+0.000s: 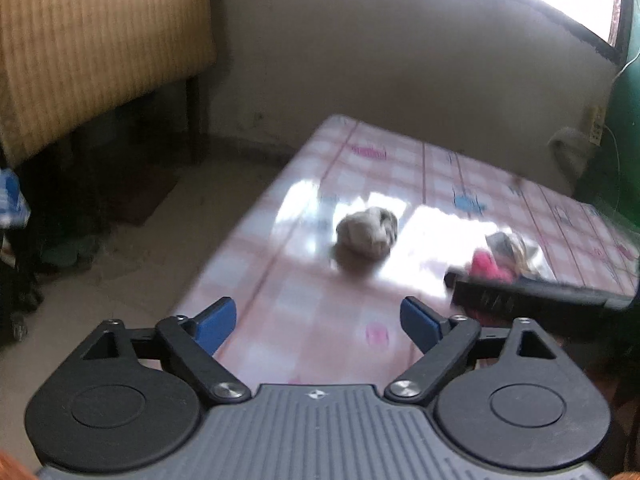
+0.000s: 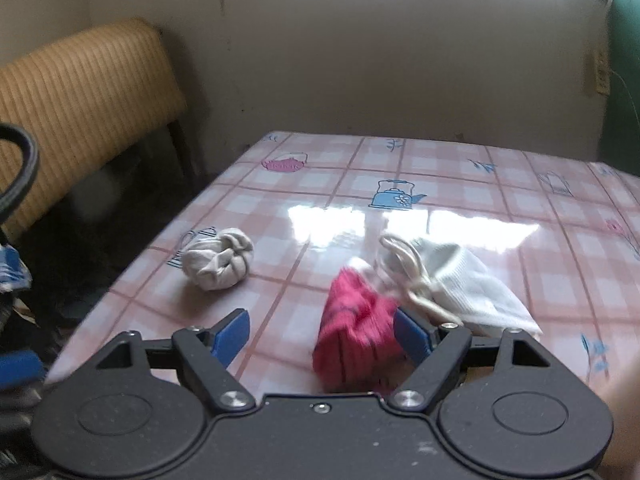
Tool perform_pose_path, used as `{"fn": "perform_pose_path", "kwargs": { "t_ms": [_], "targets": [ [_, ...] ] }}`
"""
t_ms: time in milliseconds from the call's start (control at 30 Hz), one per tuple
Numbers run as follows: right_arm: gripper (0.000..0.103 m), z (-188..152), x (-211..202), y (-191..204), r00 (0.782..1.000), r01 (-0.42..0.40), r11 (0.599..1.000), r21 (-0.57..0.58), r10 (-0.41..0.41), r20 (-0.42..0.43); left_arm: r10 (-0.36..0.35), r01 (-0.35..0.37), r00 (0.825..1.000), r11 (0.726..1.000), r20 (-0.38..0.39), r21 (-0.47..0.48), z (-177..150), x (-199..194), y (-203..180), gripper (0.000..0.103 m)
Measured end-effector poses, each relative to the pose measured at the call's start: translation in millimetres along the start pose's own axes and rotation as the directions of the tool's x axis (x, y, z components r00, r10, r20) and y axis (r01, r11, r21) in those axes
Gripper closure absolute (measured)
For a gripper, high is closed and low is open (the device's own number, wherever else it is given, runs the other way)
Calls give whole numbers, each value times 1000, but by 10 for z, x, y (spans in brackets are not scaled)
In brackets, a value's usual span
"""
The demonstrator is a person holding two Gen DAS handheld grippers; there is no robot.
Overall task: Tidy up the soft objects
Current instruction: 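Grasp the white knotted sock with the left tool while the right tool grasps the pink sock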
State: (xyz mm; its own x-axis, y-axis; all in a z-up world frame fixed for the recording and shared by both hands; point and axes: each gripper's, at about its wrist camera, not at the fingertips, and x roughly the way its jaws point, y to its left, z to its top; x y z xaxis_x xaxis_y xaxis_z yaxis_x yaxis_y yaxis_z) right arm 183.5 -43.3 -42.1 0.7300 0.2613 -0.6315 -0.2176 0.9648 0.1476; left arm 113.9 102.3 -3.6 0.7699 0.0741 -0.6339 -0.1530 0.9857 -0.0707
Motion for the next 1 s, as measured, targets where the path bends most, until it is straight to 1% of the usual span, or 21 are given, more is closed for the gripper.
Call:
{"fn": "perform_pose_path", "kwargs": {
  "t_ms": [33,67,100,133,167,233,267,333,400,467,533,600,633,667,700,767,867,1000],
  "targets": [
    [21,11,65,-19,1000,2,1000,2,-2,-22,4,-4,1000,1000,11,15,53,70,-19,9],
    [50,13,121,-56,999,7,1000,9,-7,-45,8,-9,1000,1000,18,30,96,138,-45,9],
    [65,-6,126,-76,998,28,1000,1,-28,-48,12,-13,1000,999,22,45,142,222,-68,9],
    [75,-28,111,-91,999,35,999,-20,-36,-33,12,-13,1000,998,22,58,189,313,-94,8],
    [80,-60,81,-117,1000,7,999,-39,-8,-28,8,-9,1000,998,20,65,234,413,-116,8],
    [83,-125,-8,-150,1000,-1,997,-71,-1,-29,-7,6,1000,997,12,74,288,581,-157,8],
    [83,-160,-68,-168,999,-18,997,-75,16,-34,-8,8,1000,996,7,86,312,675,-177,8],
    [83,-235,-207,-210,997,-63,995,-77,60,-45,8,-8,1000,990,3,139,335,851,-267,8],
    [83,-316,-372,-249,996,-80,993,-88,77,-38,38,-37,999,984,-3,175,330,998,-333,8],
    [84,-375,-501,-286,995,-100,991,-85,97,-38,38,-34,999,984,-19,177,331,1131,-346,8],
    [84,-428,-602,-315,994,-102,991,-90,99,-36,36,-33,999,983,-13,181,333,1192,-358,8],
    [84,-459,-678,-354,994,-105,991,-78,102,-34,38,-35,999,981,-11,193,330,1229,-380,11],
    [84,-472,-717,-380,994,-103,992,-75,101,-32,14,-14,1000,983,-2,182,330,1223,-373,25],
    [84,-484,-754,-404,994,-103,992,-68,101,-29,-1,-1,1000,983,11,181,332,1197,-378,47],
    [84,-490,-797,-420,995,-103,993,-66,102,-24,-2,0,1000,982,12,191,339,1165,-392,58],
    [84,-489,-889,-447,995,-96,993,-72,96,-8,-32,34,999,983,-14,181,346,1075,-405,65],
    [84,-478,-992,-475,995,-96,993,-67,97,7,-30,34,999,985,-30,170,267,804,-423,68],
    [84,-498,-1197,-478,995,-98,992,-76,100,26,-33,34,999,985,-7,169,49,210,-481,68]
  ]
}}
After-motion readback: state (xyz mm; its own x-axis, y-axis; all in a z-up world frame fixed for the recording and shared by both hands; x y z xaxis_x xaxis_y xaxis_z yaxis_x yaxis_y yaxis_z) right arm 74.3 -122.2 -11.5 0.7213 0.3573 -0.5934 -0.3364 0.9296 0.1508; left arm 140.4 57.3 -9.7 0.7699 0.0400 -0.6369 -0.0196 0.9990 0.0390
